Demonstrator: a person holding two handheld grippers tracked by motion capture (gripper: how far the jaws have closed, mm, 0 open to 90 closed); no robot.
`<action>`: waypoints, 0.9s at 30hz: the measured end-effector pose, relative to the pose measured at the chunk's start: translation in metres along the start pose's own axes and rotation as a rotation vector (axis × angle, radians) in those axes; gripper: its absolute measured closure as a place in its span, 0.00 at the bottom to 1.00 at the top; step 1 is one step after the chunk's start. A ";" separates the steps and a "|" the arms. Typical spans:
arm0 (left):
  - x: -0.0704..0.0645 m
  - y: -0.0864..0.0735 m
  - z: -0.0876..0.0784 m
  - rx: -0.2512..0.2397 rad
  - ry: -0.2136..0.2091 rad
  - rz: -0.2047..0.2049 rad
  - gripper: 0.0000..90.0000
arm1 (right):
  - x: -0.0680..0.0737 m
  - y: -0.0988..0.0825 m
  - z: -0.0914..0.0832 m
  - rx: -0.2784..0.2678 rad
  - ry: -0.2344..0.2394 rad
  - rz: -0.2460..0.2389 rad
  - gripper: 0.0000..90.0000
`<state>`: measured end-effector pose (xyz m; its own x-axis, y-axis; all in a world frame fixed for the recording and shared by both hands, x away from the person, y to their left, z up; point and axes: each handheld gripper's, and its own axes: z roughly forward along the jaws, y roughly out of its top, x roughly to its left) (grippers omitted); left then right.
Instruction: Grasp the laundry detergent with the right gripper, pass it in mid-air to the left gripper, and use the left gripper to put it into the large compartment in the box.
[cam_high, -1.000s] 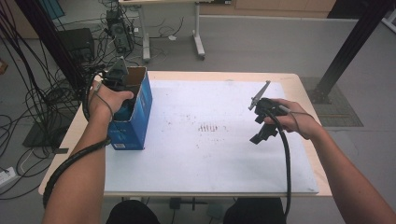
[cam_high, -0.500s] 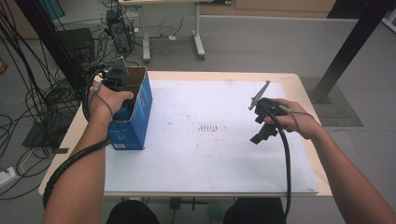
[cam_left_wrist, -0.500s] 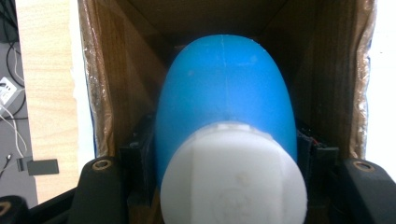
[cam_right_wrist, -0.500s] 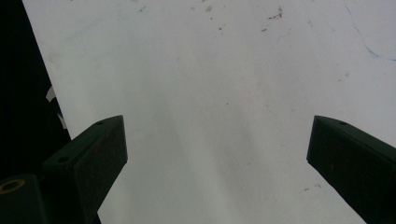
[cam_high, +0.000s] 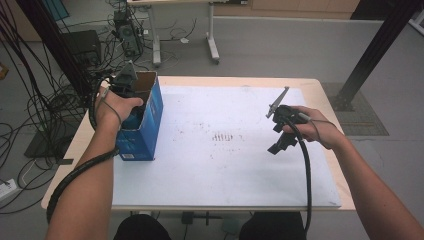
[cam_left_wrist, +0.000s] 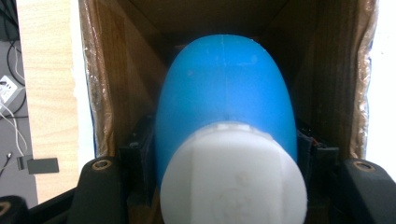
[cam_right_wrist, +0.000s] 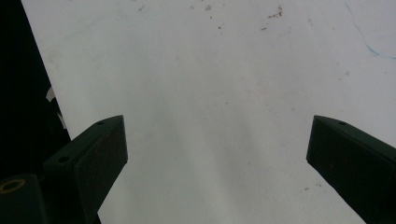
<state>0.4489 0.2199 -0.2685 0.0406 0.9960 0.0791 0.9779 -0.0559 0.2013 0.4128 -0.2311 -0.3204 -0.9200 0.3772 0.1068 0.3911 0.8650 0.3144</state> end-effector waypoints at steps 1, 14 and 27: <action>0.000 0.000 0.000 -0.004 -0.001 0.003 0.42 | 0.000 0.000 0.000 -0.001 -0.001 -0.002 0.06; 0.002 0.001 -0.002 -0.005 0.002 -0.012 0.39 | -0.001 -0.001 0.001 0.001 -0.003 0.001 0.06; 0.004 0.000 -0.011 -0.011 -0.003 -0.020 0.33 | 0.000 0.000 0.001 0.004 -0.003 0.003 0.06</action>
<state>0.4471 0.2228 -0.2576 0.0218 0.9972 0.0722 0.9763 -0.0367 0.2131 0.4127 -0.2308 -0.3209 -0.9188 0.3807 0.1044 0.3938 0.8652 0.3105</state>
